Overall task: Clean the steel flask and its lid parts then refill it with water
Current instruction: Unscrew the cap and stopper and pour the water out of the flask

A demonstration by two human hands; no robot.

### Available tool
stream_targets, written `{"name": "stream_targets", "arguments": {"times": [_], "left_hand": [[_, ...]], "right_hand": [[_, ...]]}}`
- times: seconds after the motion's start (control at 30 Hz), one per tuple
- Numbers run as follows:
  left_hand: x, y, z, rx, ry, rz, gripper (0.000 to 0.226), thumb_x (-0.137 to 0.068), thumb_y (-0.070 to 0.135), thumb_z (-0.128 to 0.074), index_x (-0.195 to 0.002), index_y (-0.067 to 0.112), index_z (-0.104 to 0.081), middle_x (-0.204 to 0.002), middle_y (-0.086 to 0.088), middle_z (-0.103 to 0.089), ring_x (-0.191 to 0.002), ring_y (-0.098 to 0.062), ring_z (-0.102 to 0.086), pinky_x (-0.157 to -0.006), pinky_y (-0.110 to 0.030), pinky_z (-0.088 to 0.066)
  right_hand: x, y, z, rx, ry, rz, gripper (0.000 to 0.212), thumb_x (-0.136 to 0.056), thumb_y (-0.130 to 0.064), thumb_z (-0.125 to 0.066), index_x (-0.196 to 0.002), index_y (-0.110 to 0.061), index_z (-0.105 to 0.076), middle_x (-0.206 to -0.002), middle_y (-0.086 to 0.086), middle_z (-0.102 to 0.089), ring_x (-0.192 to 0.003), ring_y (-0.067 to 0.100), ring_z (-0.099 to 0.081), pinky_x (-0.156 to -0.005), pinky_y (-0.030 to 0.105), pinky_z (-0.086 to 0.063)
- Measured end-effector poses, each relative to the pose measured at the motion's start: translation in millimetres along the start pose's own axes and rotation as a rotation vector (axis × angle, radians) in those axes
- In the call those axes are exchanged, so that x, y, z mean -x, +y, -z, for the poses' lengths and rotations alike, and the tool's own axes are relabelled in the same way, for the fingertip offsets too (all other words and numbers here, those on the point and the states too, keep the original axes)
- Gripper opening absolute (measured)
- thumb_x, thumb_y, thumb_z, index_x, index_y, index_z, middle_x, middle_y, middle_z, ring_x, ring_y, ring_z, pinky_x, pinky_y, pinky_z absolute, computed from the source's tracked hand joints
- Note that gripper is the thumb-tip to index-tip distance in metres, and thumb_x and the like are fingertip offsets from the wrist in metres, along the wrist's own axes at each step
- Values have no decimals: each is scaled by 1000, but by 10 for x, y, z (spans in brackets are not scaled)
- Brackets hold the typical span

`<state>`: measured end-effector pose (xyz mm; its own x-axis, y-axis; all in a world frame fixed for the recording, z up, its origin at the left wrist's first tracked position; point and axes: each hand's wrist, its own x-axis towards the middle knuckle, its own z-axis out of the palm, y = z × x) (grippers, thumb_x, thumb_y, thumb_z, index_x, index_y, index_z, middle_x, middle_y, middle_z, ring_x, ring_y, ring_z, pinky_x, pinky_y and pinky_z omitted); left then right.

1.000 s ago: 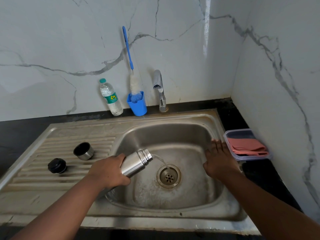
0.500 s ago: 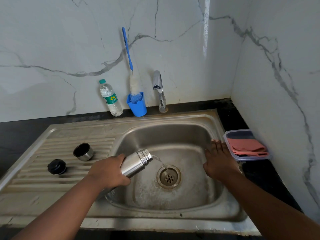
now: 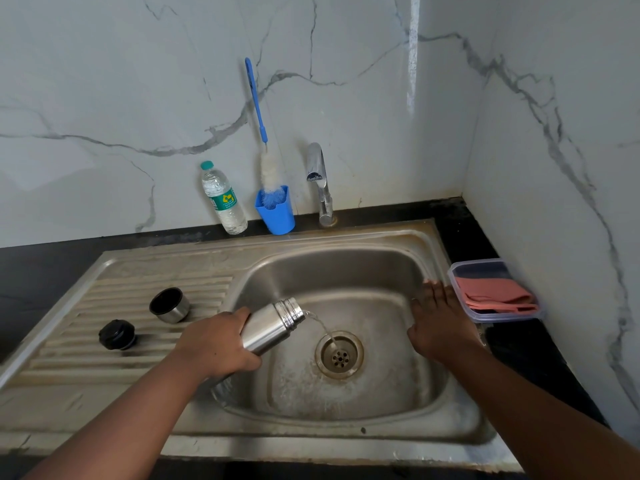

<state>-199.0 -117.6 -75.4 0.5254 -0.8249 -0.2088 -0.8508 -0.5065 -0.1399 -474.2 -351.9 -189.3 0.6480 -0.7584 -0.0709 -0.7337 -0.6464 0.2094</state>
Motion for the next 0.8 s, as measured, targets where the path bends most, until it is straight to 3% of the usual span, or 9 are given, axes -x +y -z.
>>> {"name": "stream_targets", "arguments": {"times": [0.07,0.17,0.33,0.47,0.67,0.73,0.8], "left_hand": [[-2,-2,1,-3,-3,1,69,-56,66,-64,-115,34,-47,-103,10,-61,-89,-14,-62,-73,-30,-51],[2,-1,6,-6,-12,2,70,-57,66,-65,-116,33,-47,-103,9,-61,-89,-14,-62,-72,-30,-50],[6,0,16,-8,-19,6,73,-56,68,-64,-118,34,-46,-104,9,-61,-90,-14,-61,-72,-30,-50],[7,-1,30,-15,-22,6,74,-56,68,-63,-119,34,-46,-104,9,-61,-90,-14,-61,-72,-30,-50],[15,18,60,-34,-24,7,73,-57,68,-64,-119,35,-45,-104,9,-60,-90,-15,-61,-66,-28,-44],[18,21,59,-38,-25,11,73,-57,68,-64,-120,35,-45,-105,9,-60,-91,-15,-61,-67,-28,-44],[24,23,55,-41,-21,11,72,-57,68,-64,-119,35,-46,-104,9,-60,-90,-16,-61,-67,-28,-44]], "right_hand": [[30,11,32,-14,-49,10,78,-78,-38,-15,-148,-8,-30,-158,28,-6,-146,41,-4,-118,48,4],[31,9,48,-7,-37,6,78,-78,-38,-15,-148,-8,-29,-158,28,-5,-146,42,-4,-118,48,3],[20,-16,72,-15,-51,16,70,-75,-37,-28,-128,-3,-59,-146,33,-35,-138,48,-31,-113,50,-7],[38,1,63,-59,-68,3,77,-78,-39,-17,-148,-8,-31,-157,29,-6,-146,43,-6,-118,49,2],[62,11,114,-1,-86,9,69,-88,-39,-20,-150,-8,-24,-158,28,0,-147,41,0,-118,47,5],[67,11,104,-43,-60,-8,66,-88,-37,-27,-146,-7,-34,-156,30,-9,-146,43,-9,-118,50,-2],[56,-16,100,-53,-103,-25,62,-77,-34,-38,-125,-2,-61,-143,35,-38,-134,48,-36,-113,56,-25]]}}
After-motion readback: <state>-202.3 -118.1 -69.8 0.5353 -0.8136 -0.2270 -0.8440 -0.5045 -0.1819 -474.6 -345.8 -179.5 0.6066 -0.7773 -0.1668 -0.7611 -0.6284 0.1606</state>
